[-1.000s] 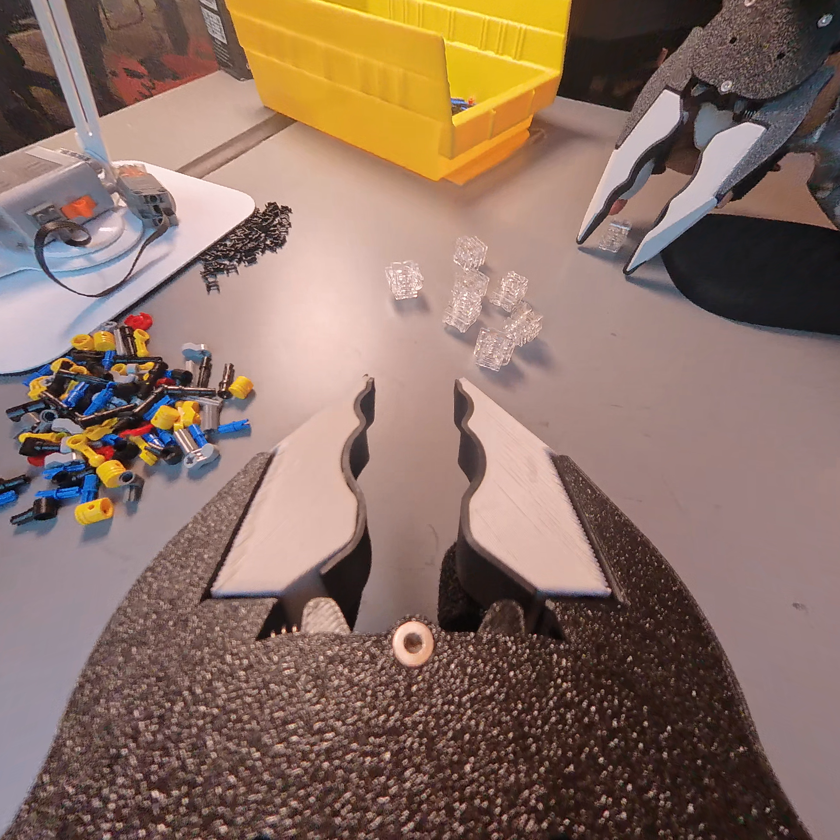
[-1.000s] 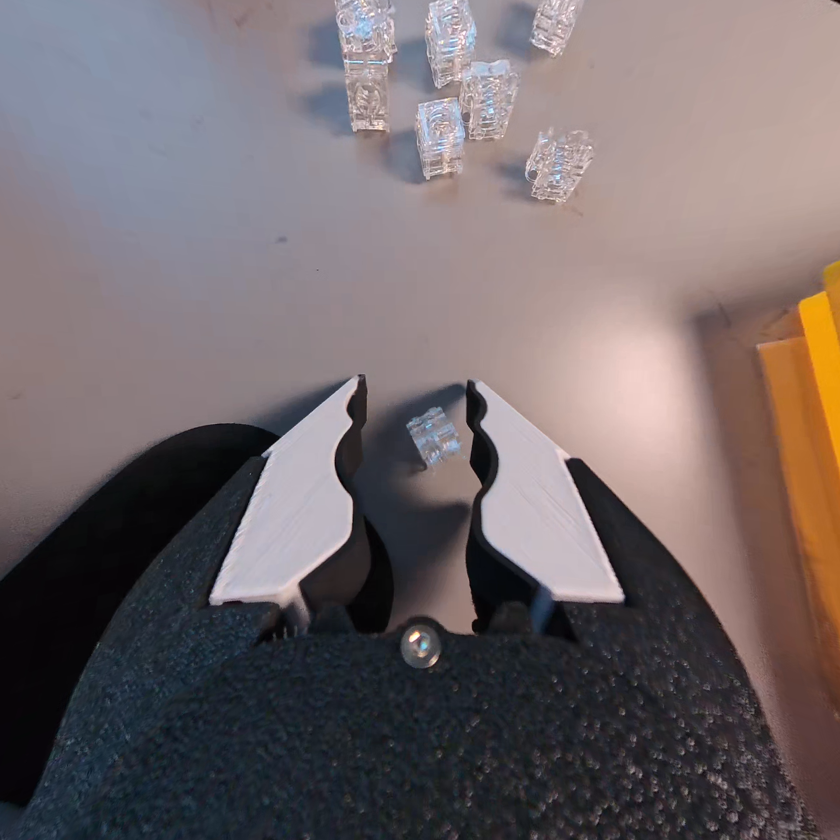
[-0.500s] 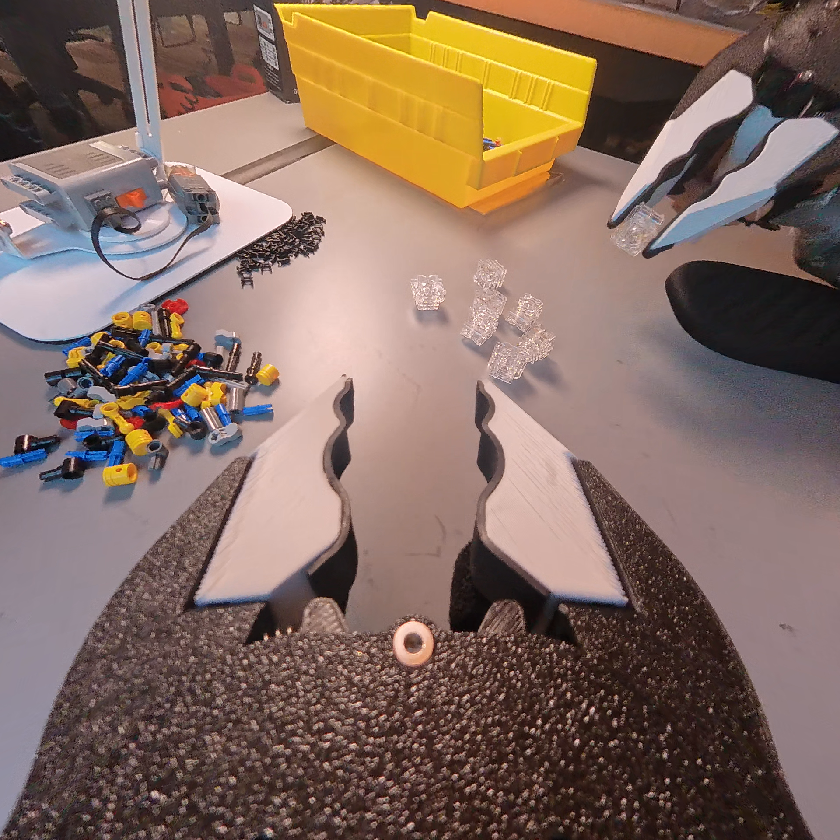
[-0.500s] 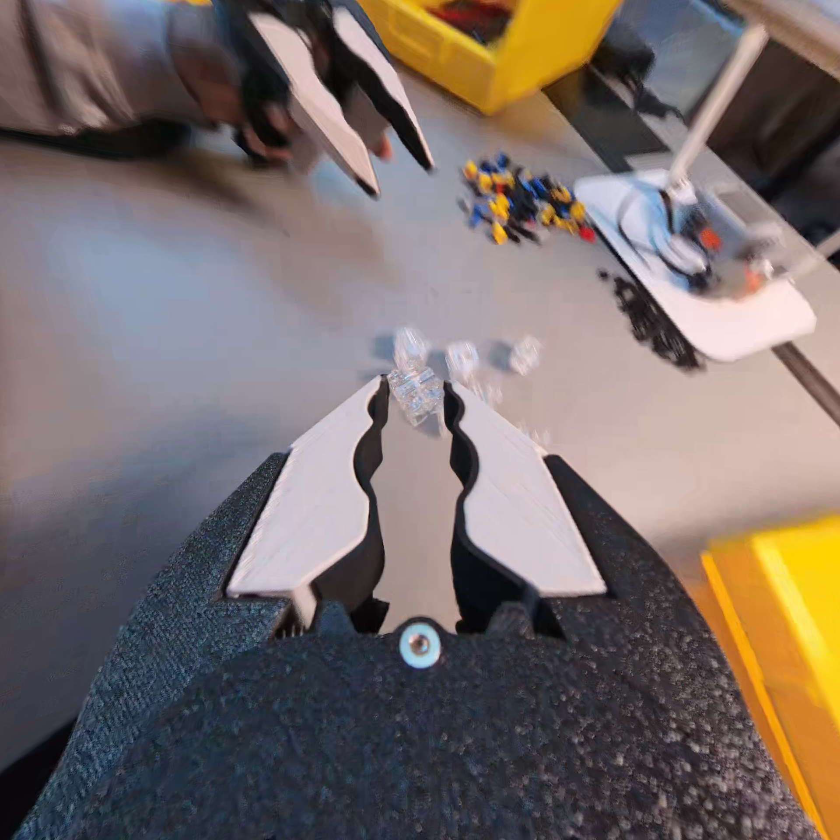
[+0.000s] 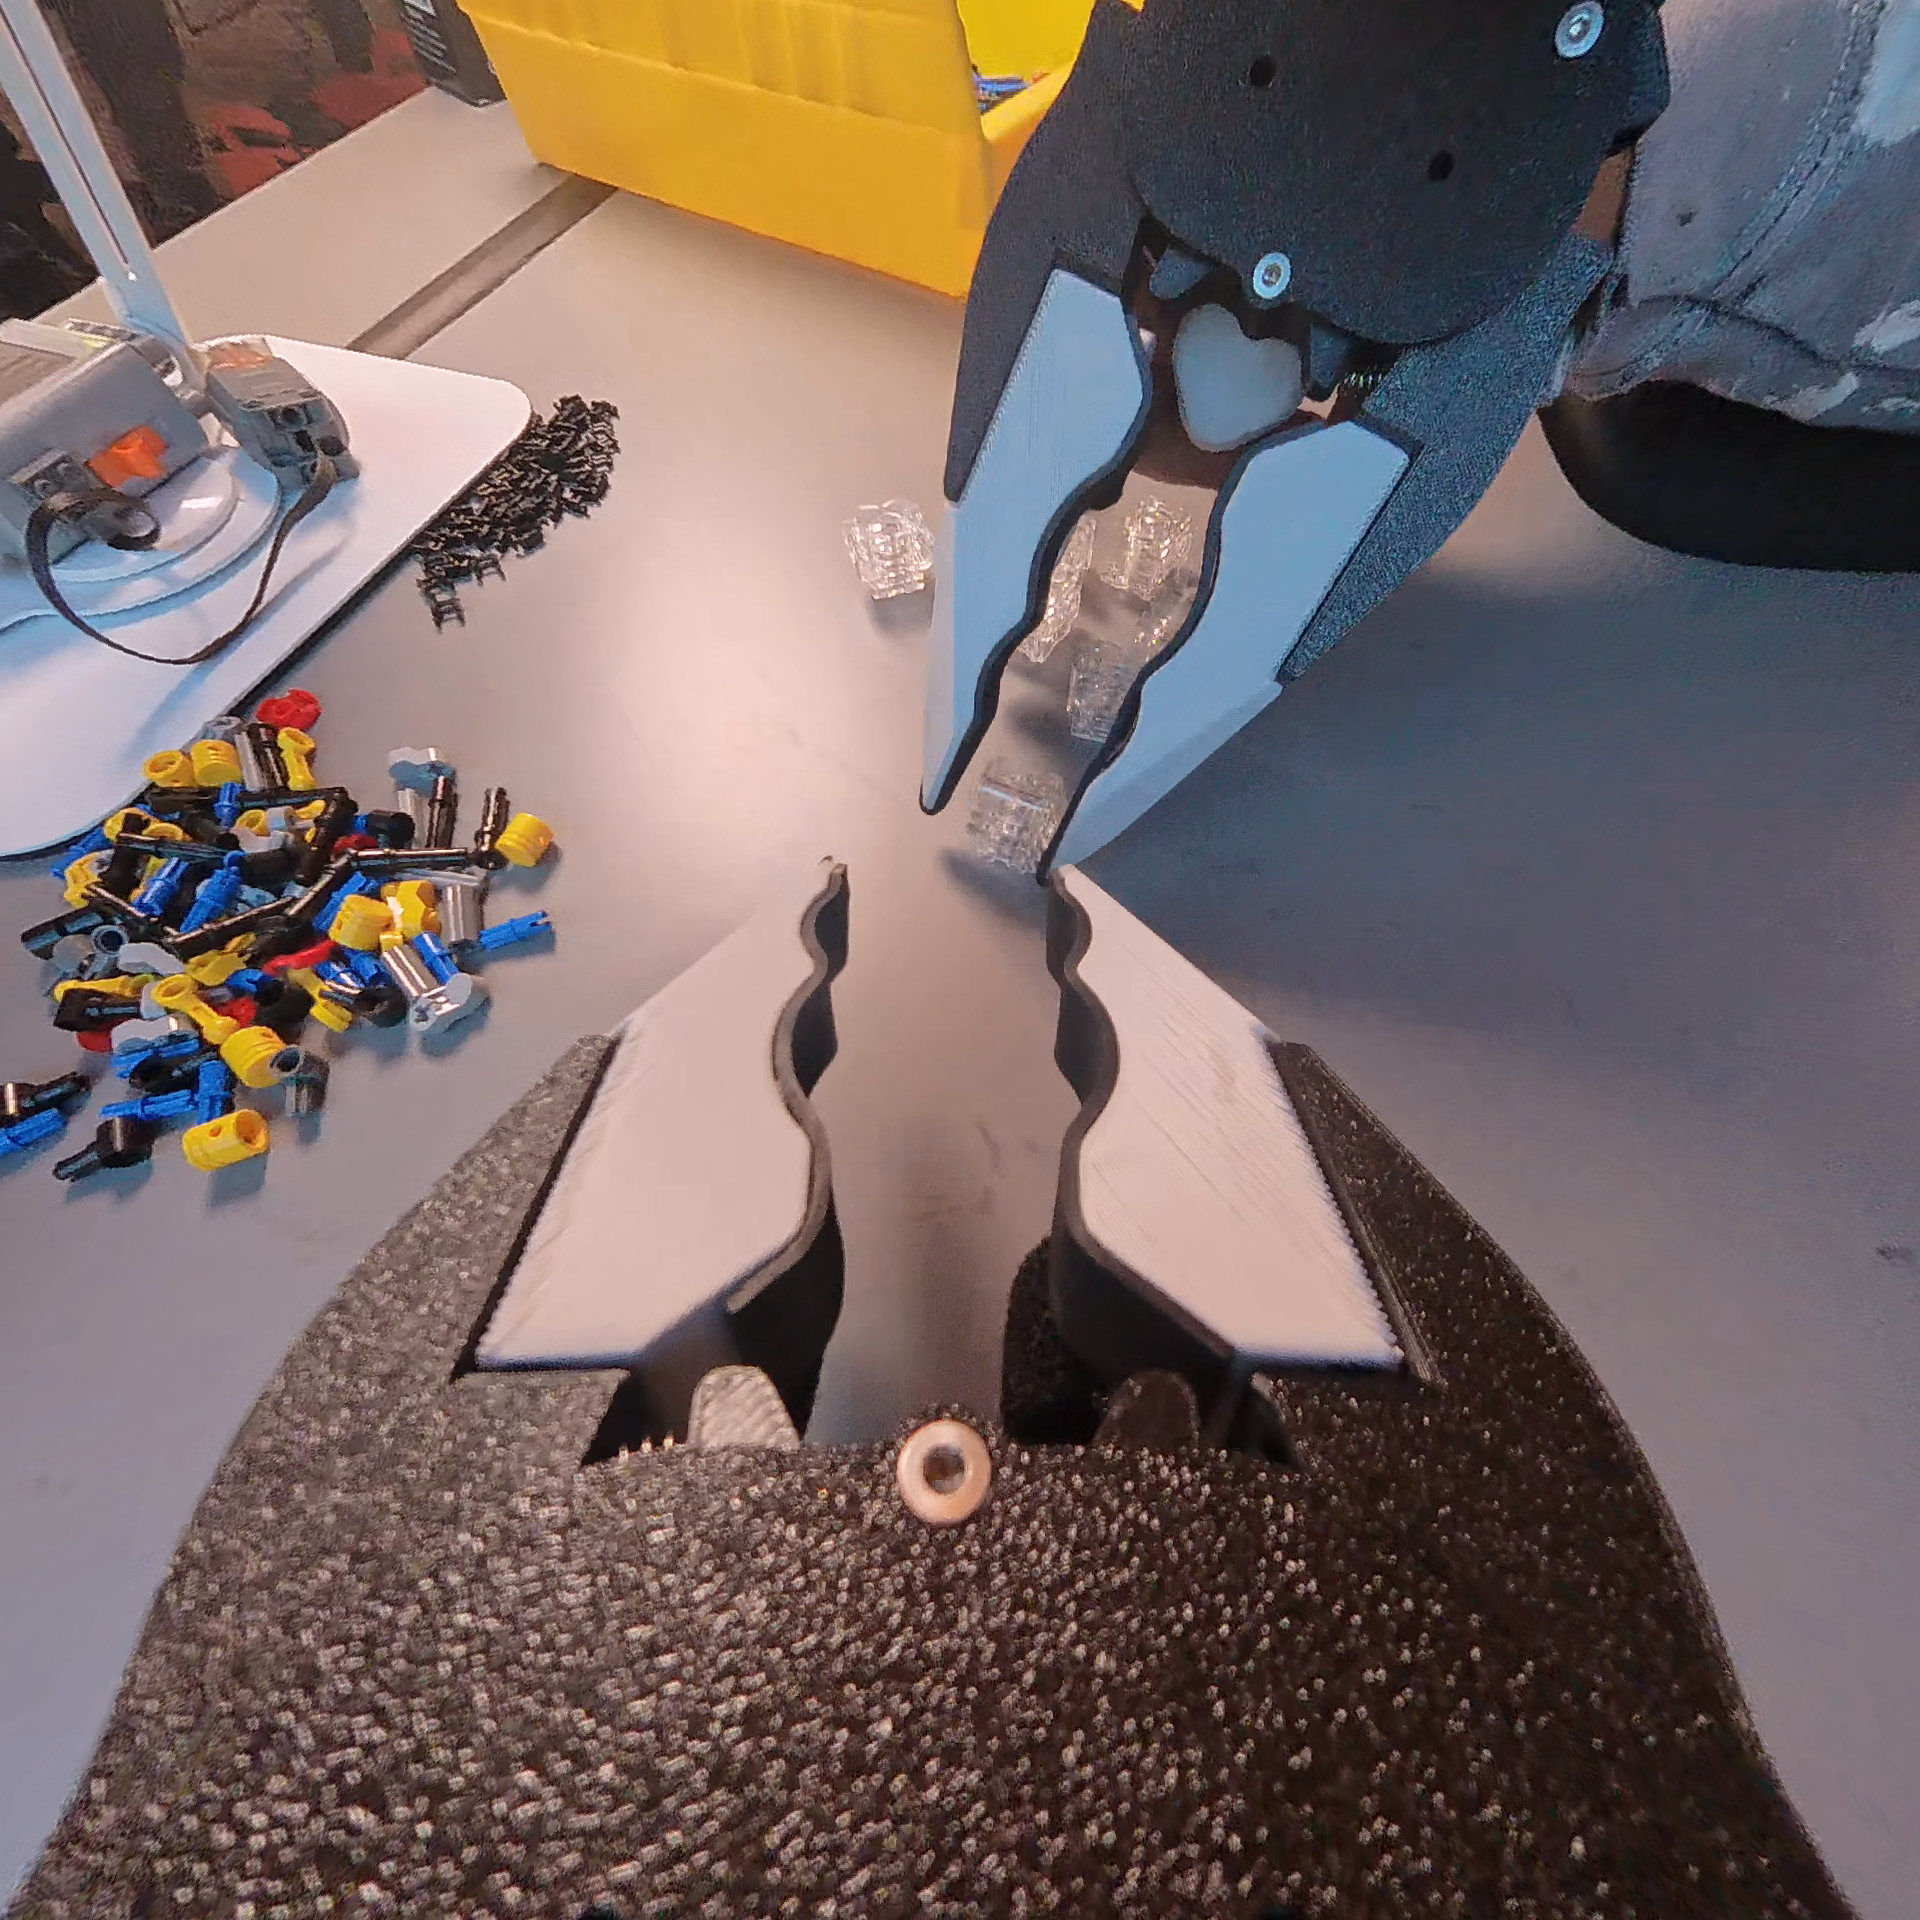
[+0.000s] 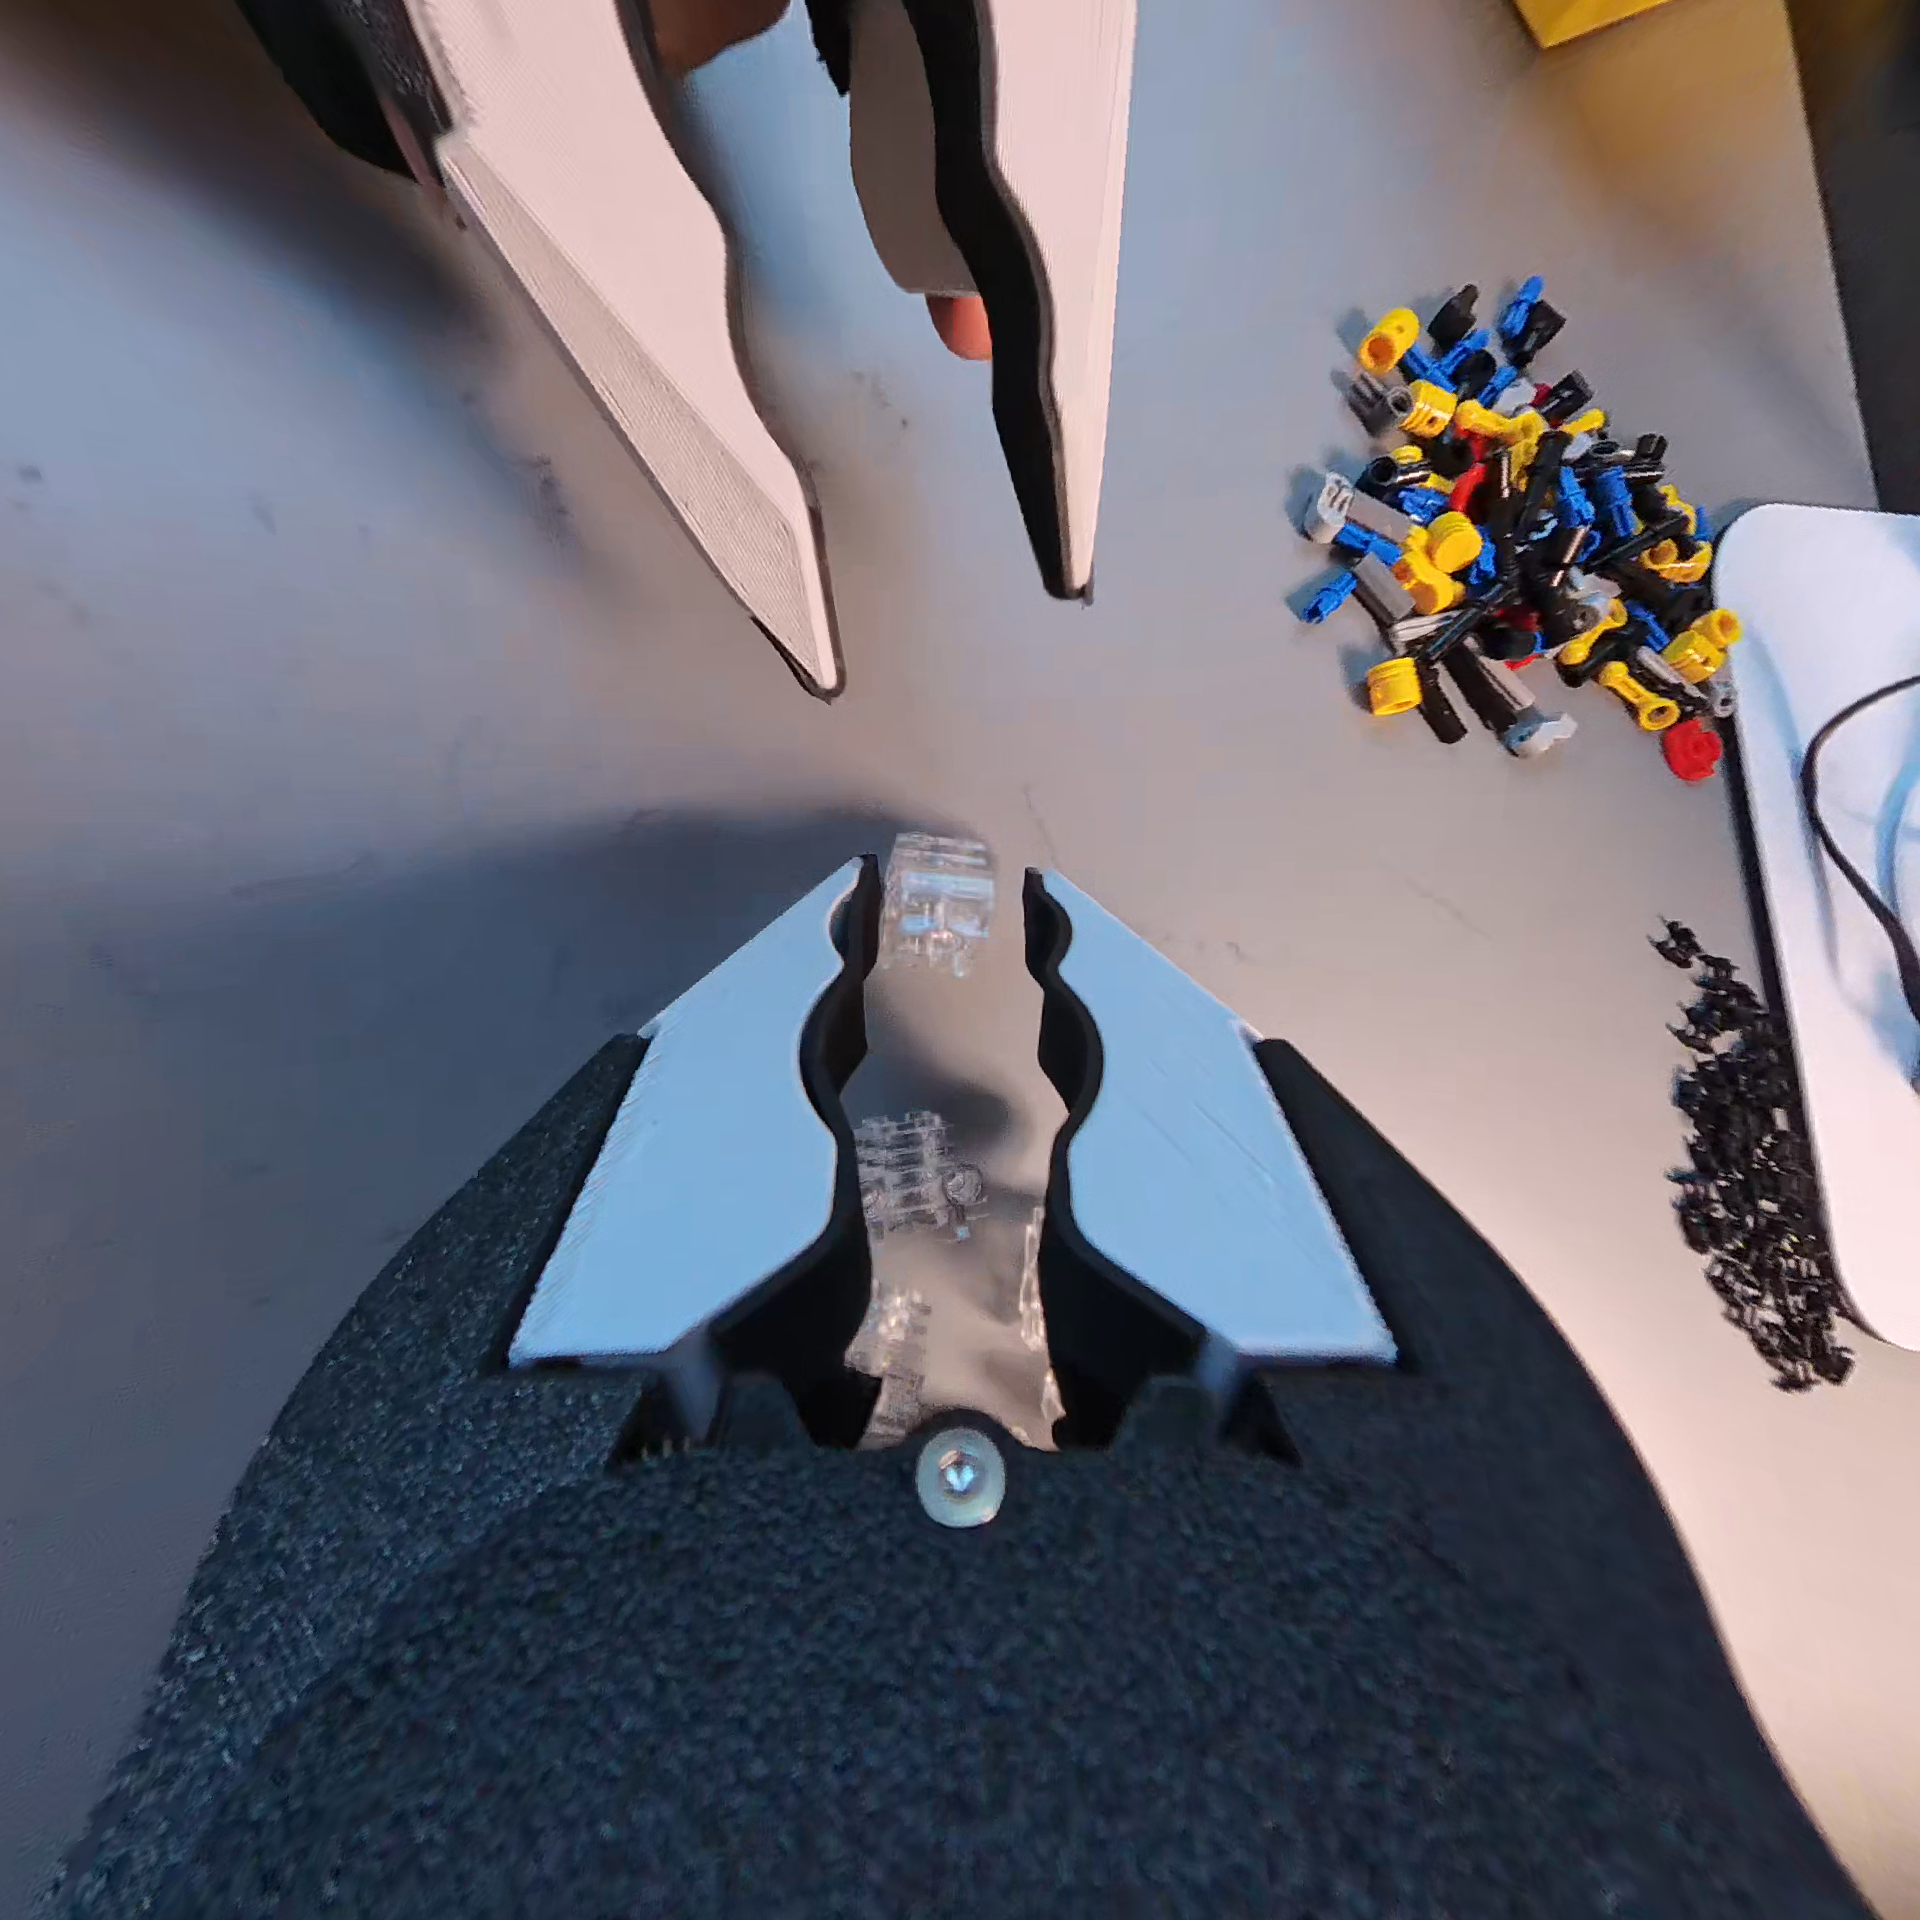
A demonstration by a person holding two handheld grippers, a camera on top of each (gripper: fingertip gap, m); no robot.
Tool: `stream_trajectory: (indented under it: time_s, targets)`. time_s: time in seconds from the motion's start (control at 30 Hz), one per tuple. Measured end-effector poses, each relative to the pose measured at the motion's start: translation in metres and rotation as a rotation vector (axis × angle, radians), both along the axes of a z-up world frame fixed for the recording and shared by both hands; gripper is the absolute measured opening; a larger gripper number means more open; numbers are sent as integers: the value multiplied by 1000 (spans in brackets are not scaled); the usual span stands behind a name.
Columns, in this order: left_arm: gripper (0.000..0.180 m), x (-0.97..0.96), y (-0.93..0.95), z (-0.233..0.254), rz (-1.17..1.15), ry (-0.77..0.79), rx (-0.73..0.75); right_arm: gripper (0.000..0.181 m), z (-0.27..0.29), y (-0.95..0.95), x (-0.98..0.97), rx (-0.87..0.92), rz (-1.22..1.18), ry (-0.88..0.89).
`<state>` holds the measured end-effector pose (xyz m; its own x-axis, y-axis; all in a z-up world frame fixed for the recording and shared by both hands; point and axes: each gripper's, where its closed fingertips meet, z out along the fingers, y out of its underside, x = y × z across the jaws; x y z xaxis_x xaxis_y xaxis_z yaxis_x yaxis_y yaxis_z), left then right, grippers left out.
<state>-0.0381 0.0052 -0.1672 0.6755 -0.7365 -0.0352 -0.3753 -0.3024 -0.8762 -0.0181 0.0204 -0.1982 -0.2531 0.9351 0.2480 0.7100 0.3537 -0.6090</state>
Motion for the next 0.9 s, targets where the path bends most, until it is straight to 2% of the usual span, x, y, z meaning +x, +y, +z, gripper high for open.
stream_trajectory:
  time_s: [0.13, 0.37, 0.53, 0.6, 0.87, 0.9]
  targets:
    - [34, 3, -2, -6, -18, 42, -8, 42, 11, -8, 11, -37, 29, 38]
    - [34, 15, 2, -15, -59, 95, -25, 41, 21, -3, 36, -28, 51, 52]
    - [36, 33, 14, -28, -176, 142, -90, 36, 32, -9, 24, -87, 58, 186]
    - [22, 38, 9, -34, -234, 143, -145, 32, 35, -8, 19, -94, 27, 217]
    - [17, 35, -6, -17, -237, 70, -130, 20, 34, -12, 14, -110, 19, 245]
    - [16, 33, -7, -15, -232, 56, -130, 14, 30, -12, 15, -97, 26, 226]
